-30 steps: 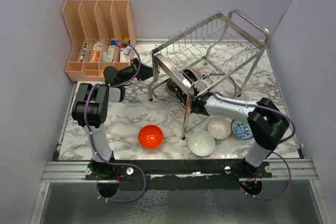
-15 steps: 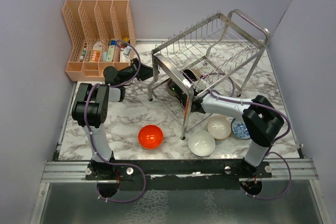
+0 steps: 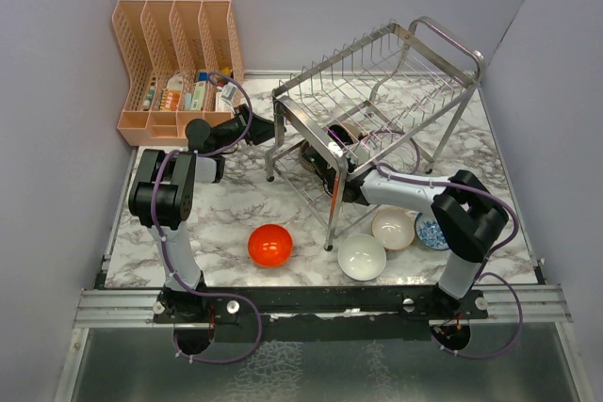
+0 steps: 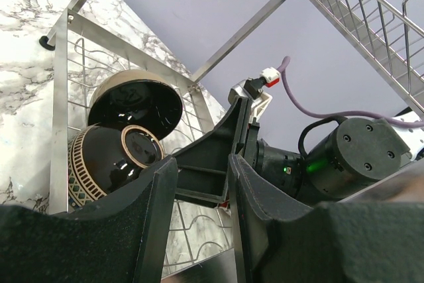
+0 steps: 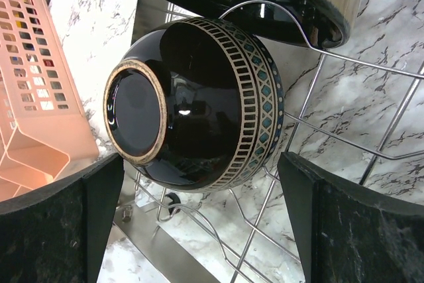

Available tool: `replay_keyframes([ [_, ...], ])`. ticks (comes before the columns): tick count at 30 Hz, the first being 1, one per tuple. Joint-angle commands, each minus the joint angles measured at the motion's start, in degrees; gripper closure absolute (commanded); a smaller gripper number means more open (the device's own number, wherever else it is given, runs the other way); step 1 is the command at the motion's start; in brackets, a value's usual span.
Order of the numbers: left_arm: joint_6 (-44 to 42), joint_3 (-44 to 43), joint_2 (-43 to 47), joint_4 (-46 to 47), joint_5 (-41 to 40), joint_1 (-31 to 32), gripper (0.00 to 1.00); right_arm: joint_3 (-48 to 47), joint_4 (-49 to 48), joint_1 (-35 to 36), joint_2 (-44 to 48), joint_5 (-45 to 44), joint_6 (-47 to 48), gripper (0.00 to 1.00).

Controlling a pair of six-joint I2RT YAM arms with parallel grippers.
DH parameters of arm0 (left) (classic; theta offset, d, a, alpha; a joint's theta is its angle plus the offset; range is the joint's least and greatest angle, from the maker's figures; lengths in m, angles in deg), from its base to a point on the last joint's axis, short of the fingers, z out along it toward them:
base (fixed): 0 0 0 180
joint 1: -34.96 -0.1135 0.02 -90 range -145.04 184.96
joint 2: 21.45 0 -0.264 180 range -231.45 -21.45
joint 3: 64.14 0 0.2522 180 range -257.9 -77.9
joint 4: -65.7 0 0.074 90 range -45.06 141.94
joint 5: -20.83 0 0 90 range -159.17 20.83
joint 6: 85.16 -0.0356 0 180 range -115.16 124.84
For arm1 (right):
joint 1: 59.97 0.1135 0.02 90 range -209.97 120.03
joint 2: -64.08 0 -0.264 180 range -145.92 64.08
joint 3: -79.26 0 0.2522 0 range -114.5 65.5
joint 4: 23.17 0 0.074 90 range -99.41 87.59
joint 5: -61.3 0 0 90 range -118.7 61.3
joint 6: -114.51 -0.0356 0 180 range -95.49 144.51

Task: Load the bowls into the dish rack
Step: Move the bowl to the dish rack.

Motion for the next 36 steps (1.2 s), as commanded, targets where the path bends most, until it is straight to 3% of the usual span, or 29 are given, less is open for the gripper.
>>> replay_keyframes([
  [1,-0.3,-1.6,-0.6,2.8,1.4,-0.3,0.61,0.5,-3.7,-0.4,1.0,-3.6,2.3,0.0],
  [6,-0.3,-1.5,-0.3,2.8,1.4,-0.3,0.61,1.2,-5.1,-0.4,-0.3,-4.0,1.2,0.01],
  [17,-0.4,-1.7,-0.7,2.6,1.4,-0.3,0.61,5.3,-11.2,-0.4,3.3,-6.0,2.8,0.23],
  [36,-0.5,-1.7,-0.4,2.6,1.5,-0.3,0.61,5.5,-11.7,-0.5,7.2,-6.0,5.2,0.21],
])
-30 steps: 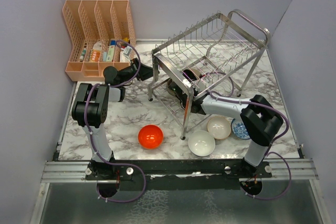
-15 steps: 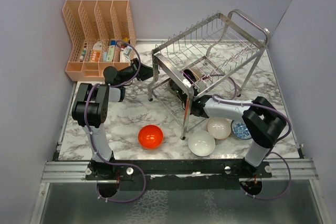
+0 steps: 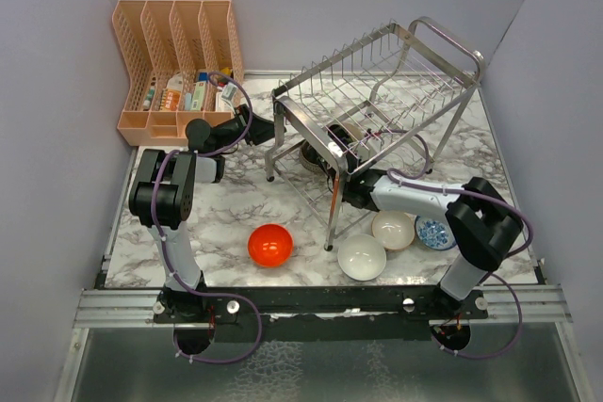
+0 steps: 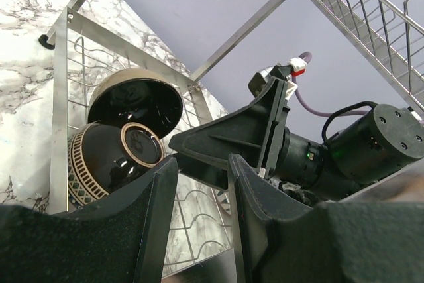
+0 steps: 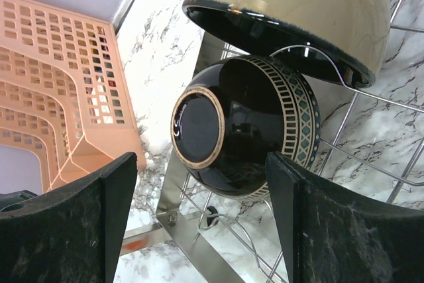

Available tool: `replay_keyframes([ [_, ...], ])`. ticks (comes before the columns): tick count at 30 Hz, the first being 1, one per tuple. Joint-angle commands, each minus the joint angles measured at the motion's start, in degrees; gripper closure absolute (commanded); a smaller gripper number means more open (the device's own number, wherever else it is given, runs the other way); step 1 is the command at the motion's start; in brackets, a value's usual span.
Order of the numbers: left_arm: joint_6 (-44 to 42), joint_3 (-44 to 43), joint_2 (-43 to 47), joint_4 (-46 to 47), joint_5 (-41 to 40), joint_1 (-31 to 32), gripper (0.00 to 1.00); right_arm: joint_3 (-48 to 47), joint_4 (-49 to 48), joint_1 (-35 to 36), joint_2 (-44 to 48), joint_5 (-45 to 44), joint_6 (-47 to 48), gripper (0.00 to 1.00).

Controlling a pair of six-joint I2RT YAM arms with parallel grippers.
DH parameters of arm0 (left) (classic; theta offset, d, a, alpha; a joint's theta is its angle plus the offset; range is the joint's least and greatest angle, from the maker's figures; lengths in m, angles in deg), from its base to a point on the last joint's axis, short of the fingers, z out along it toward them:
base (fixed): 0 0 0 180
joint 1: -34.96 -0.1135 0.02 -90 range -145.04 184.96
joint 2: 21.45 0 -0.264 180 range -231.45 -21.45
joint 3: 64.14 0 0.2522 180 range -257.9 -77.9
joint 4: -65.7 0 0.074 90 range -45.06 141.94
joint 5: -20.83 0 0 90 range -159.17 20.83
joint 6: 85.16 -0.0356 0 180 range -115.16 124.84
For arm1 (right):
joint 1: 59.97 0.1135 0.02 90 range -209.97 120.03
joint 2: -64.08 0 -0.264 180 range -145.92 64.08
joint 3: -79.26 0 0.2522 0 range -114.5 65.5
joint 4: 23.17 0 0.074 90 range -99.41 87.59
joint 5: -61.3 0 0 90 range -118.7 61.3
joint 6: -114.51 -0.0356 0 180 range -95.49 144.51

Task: Load the bowls into the dish rack
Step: Move the bowl to the dish rack.

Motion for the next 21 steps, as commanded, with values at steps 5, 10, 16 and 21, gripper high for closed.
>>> replay_keyframes([
  [5,-0.3,-1.8,-0.3,2.6,1.4,-0.3,0.61,0.4,0.2,-0.4,2.0,-4.1,0.8,0.21],
  [10,-0.3,-1.8,-0.3,2.6,1.5,-0.3,0.61,1.0,-3.4,-0.4,1.1,-5.7,4.4,0.2],
  [16,-0.4,-1.9,-0.5,2.7,1.5,-0.3,0.61,2.1,-11.4,-0.9,-1.3,-5.1,13.0,0.19],
  [21,-0.4,-1.9,-0.4,2.6,1.6,-0.3,0.61,-0.1,-12.1,-1.1,-4.1,-0.2,16.1,0.19],
])
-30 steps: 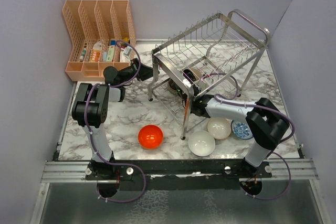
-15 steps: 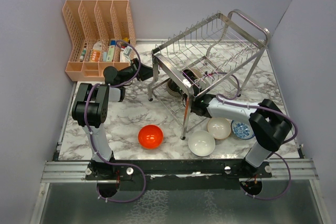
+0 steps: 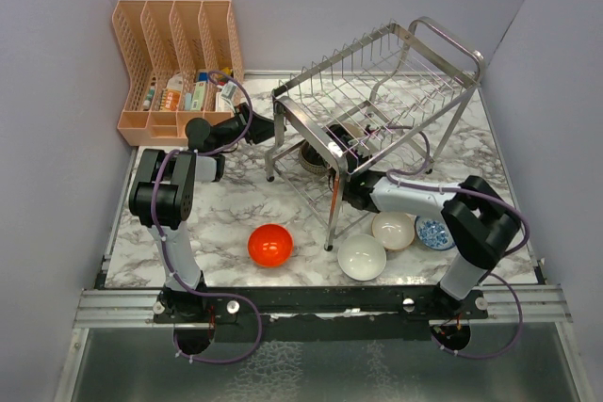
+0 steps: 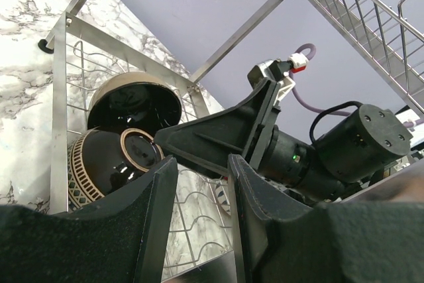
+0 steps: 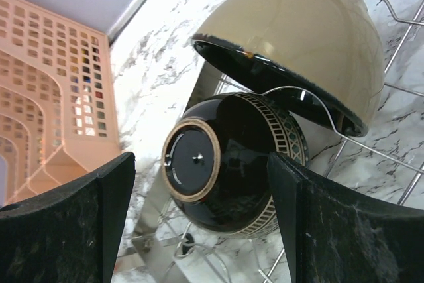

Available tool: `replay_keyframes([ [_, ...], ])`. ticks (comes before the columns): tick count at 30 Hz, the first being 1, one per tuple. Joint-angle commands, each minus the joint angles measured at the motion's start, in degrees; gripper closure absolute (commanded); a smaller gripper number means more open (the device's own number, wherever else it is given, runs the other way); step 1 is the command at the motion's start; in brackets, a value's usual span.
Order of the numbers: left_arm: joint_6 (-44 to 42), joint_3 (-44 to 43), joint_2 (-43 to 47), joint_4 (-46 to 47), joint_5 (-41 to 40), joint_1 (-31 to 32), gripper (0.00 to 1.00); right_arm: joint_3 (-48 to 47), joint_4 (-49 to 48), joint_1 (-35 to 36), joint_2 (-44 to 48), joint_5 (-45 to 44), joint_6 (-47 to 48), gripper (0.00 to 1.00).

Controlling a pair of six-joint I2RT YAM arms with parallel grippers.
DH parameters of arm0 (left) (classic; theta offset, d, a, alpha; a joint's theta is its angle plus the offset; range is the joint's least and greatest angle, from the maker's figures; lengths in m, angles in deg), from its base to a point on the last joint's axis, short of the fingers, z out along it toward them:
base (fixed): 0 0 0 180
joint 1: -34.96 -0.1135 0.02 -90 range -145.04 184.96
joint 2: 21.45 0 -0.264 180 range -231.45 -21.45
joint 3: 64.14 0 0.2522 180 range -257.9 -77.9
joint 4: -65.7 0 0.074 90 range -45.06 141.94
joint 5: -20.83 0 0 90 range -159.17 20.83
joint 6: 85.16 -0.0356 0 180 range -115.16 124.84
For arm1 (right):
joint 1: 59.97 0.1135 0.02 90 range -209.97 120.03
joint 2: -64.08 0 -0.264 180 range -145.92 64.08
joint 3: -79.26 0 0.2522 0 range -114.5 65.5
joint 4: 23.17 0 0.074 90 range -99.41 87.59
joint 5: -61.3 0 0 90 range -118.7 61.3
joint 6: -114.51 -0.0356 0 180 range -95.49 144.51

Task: Load the bowls into the dish rack
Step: Move the bowl to the dish rack.

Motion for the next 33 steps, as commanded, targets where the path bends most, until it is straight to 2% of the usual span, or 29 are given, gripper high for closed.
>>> replay_keyframes([
  [1,-0.3,-1.1,-0.4,2.6,1.4,-0.3,0.61,-2.0,-4.0,-0.4,-3.1,3.9,5.6,0.19],
  [12,-2.3,-0.9,0.0,-0.5,1.4,-0.8,0.61,2.5,-11.8,-0.5,-1.6,18.3,6.1,0.19],
  [19,-4.8,-1.1,0.7,-4.8,0.8,-1.4,0.61,4.5,-12.3,-0.5,2.1,17.7,7.9,0.19],
  [21,-4.8,-1.1,0.7,-4.8,0.8,-1.4,0.61,4.6,-9.7,-0.5,3.6,16.2,7.9,0.18],
  [26,-5.1,-1.1,0.8,-5.2,0.7,-1.4,0.61,1.4,4.4,-0.4,4.8,11.0,4.0,0.11],
  [33,-5.5,-1.0,0.8,-5.7,0.7,-1.4,0.61,-2.1,8.0,-0.4,1.1,15.3,6.1,0.03],
])
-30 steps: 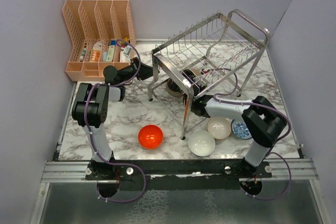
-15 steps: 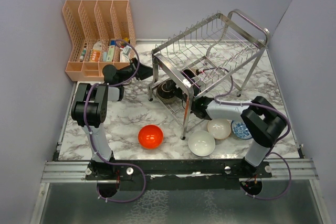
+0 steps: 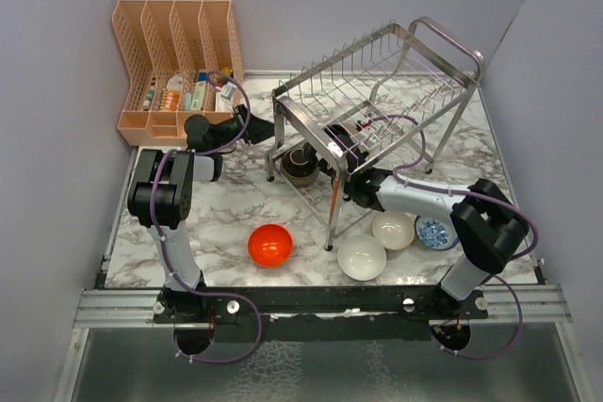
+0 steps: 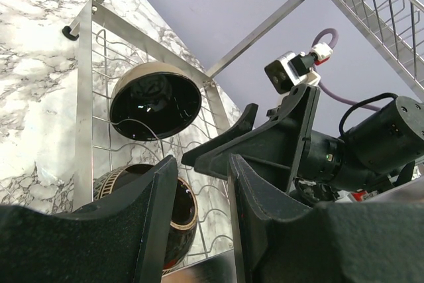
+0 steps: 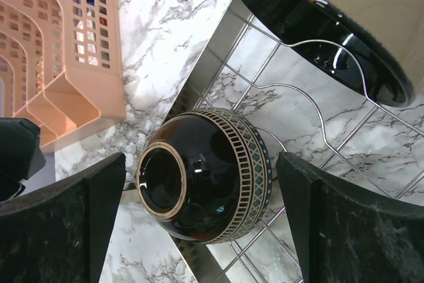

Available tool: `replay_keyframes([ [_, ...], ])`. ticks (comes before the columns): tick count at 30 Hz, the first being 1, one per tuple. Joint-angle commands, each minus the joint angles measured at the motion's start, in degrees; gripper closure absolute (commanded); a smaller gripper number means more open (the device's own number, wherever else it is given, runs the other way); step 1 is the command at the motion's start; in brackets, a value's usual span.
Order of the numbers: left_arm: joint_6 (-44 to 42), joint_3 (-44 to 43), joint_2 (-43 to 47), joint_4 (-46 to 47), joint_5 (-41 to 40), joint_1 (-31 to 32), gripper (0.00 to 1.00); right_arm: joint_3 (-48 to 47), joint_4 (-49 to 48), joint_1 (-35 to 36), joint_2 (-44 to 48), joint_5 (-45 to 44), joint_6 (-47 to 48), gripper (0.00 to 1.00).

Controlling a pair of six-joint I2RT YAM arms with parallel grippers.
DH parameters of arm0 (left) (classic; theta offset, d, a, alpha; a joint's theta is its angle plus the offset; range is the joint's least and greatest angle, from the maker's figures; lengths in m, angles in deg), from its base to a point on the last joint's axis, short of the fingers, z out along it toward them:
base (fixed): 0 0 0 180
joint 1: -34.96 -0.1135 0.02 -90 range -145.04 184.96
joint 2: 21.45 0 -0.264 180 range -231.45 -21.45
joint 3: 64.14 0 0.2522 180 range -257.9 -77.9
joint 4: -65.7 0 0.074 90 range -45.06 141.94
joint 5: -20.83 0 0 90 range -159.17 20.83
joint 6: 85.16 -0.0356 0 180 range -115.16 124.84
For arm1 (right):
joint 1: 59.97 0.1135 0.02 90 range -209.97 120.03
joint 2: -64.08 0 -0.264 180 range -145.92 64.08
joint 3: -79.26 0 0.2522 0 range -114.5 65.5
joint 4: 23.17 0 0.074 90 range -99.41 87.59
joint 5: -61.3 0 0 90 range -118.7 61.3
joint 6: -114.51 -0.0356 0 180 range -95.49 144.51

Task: Load the bowls into the dish rack
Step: Move the bowl to the dish rack.

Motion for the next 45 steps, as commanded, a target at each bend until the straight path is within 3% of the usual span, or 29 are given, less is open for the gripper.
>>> replay_keyframes([
  [1,-1.4,-1.0,0.8,0.6,0.5,-0.3,0.61,-3.1,3.8,0.3,-3.0,1.4,1.6,0.02],
  [14,-1.5,-1.3,0.2,0.7,0.7,-0.3,0.61,-5.4,0.1,-1.1,-8.9,9.4,5.1,0.01],
  [27,-1.7,-1.5,-0.1,0.6,0.8,-0.3,0.61,-9.2,12.0,-1.2,-10.6,6.3,0.7,0.01],
  [32,-1.6,-1.5,-0.2,0.6,0.9,-0.3,0.61,-6.7,7.1,-1.2,-7.9,4.7,6.9,0.01],
  [37,-1.5,-1.5,0.0,0.7,0.8,-0.3,0.61,-10.2,12.0,-1.2,-8.6,5.6,11.0,0.01],
  [45,-1.4,-1.3,0.3,0.7,0.7,-0.3,0.61,-2.1,-0.9,-1.5,-3.3,10.8,14.6,0.01],
])
